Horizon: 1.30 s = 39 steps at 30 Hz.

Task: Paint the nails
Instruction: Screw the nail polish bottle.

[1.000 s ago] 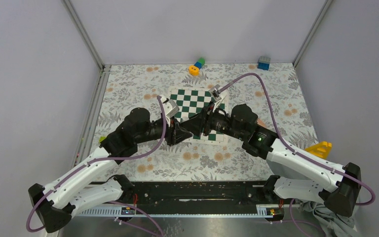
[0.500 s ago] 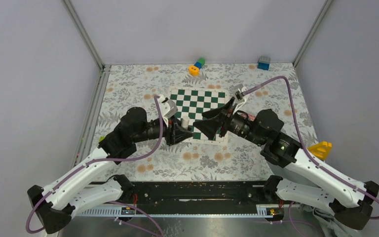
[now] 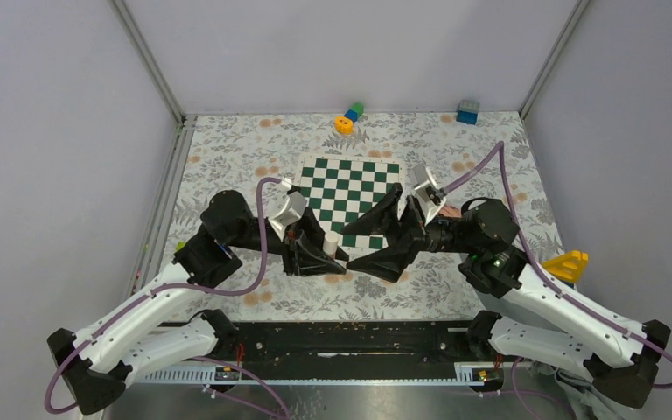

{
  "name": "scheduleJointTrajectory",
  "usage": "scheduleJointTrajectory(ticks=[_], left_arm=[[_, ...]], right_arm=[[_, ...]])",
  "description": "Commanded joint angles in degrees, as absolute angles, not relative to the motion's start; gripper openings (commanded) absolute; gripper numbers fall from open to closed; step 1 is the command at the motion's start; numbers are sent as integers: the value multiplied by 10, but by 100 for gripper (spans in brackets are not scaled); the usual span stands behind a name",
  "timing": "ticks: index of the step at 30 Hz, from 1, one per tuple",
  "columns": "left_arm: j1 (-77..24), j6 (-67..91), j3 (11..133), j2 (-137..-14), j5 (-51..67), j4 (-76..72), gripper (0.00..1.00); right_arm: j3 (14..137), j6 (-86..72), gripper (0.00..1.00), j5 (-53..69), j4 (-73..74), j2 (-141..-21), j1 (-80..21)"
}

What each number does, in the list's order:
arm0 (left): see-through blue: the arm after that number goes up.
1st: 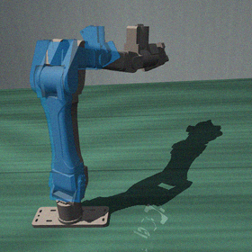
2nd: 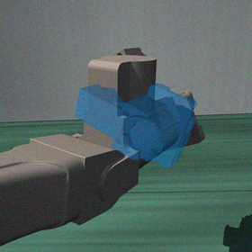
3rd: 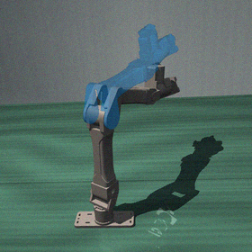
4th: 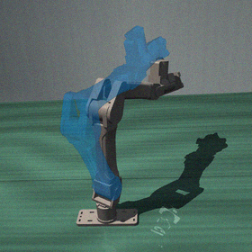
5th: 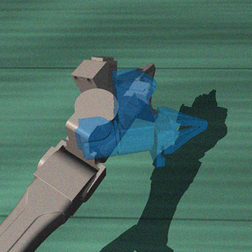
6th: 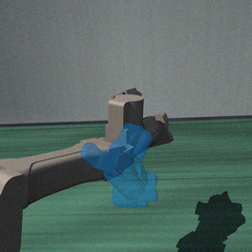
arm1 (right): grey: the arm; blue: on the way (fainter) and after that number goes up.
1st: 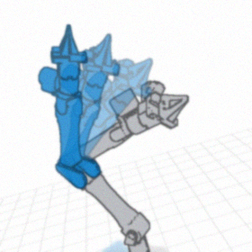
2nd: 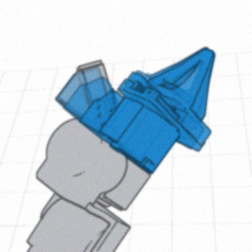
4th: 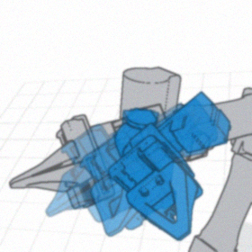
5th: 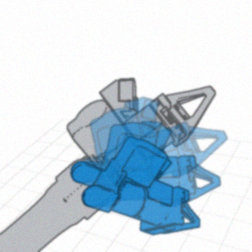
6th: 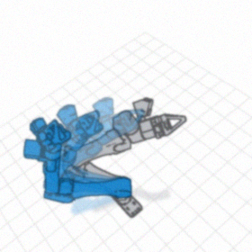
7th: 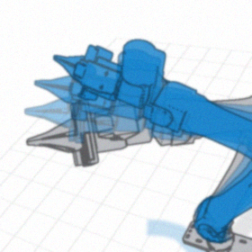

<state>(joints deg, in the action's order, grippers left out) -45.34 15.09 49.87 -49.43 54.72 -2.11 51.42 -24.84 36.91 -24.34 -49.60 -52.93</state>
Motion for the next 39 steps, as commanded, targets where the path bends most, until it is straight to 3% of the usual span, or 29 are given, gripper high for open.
scheduleJointTrajectory(ticks=[1,10,18,26,29,34,39], left_arm=[[-464,197,504,-497,649,-116,0],[-475,201,506,-501,663,-119,0],[-477,208,504,-508,671,-128,0],[-476,222,500,-506,670,-146,0],[-475,217,498,-499,653,-143,0],[-468,213,497,-497,630,-139,0],[-447,200,500,-499,599,-115,0]], right_arm=[[529,-280,75,459,-327,-523,-532],[551,-292,75,480,-364,-570,-537],[556,-365,56,495,-460,-615,-539],[560,-379,50,519,-454,-636,-542],[555,-387,42,520,-456,-637,-543],[547,-375,10,514,-437,-636,-543],[535,-339,1,462,-393,-631,-543]])
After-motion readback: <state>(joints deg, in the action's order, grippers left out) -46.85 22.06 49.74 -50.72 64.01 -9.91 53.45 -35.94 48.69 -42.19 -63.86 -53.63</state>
